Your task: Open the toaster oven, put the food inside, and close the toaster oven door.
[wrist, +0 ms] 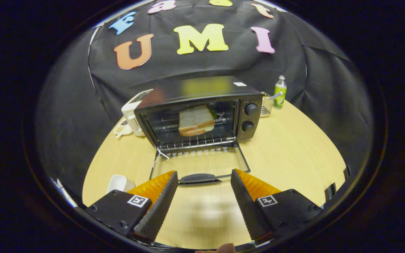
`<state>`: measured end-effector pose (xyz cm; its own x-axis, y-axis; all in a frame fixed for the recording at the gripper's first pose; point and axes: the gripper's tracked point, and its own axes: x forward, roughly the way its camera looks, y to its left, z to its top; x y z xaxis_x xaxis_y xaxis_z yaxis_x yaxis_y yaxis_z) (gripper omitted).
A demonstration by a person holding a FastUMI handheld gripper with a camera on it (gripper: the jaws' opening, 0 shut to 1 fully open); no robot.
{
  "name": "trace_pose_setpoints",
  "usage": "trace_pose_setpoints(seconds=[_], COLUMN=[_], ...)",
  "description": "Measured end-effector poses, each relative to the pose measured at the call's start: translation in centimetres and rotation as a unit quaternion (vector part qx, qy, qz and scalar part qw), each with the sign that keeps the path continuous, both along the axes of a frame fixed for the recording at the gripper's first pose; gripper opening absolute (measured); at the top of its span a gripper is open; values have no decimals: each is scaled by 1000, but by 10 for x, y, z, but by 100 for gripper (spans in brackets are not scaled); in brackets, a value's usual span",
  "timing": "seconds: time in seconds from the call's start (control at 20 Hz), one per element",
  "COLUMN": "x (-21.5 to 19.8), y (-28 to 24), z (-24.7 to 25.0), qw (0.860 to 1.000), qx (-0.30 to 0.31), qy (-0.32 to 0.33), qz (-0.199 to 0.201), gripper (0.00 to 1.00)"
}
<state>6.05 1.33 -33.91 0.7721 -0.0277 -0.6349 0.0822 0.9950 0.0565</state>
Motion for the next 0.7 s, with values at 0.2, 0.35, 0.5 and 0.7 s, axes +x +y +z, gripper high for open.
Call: trace_pose_setpoints(seconds=[0.2,0.35,0.5,0.7], x=[-13,-15,-6,8], y=[-6,-20,-18,-17], z=[-38,-58,-73,-85], qw=[999,997,996,994], qx=[-14,-33,-48,-63], qy=[39,69,78,85], qz=[-6,0,4,13], gripper=[97,97,97,98])
